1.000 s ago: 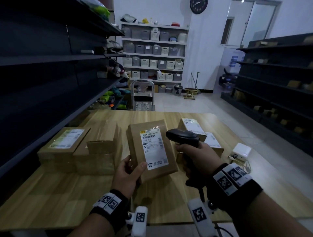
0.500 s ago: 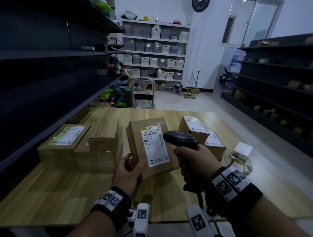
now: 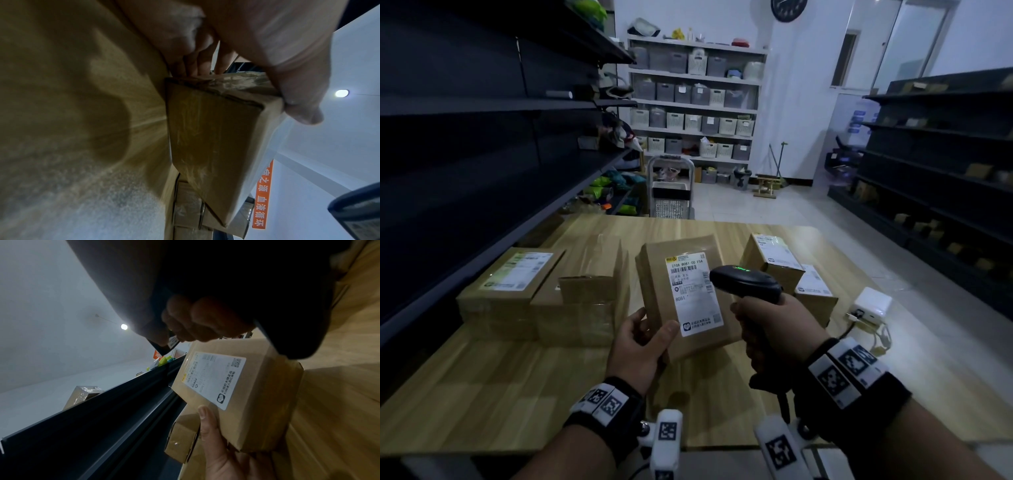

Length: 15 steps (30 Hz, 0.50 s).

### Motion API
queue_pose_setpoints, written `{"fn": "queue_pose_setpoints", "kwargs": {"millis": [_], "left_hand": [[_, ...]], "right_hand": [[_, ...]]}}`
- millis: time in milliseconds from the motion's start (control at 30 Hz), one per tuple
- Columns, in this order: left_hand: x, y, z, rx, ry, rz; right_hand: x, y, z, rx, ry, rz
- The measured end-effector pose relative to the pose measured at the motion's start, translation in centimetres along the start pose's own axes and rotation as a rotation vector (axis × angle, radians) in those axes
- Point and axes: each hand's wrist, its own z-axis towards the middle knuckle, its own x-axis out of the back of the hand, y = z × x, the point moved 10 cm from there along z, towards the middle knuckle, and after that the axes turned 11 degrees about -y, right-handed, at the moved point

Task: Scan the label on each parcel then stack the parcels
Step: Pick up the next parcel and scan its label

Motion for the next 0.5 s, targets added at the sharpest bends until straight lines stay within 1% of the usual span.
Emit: {"fn": "queue_pose_setpoints", "kwargs": {"millis": [167,267,433,500], "left_hand": [[0.1,-0.3,0.1,-0.010,0.000,-0.011],[-0.2,-0.1,0.0,-0.018,-0.010,-0.021],[-0.2,-0.2,-0.2,-0.003,-0.010,-0.044],[-0.2,-0.1,-0.3,0.008,-0.007,-0.053]], "right_hand": [[0.3,0.5,0.3,0.009,-0.002,0.029],[0.9,0.7,0.6,0.024,-0.005,0.098],[3.5,2.0,1.2,0.078,0.086,0.237],[4.5,3.1,1.5,0.079,0.098,0.291]]}}
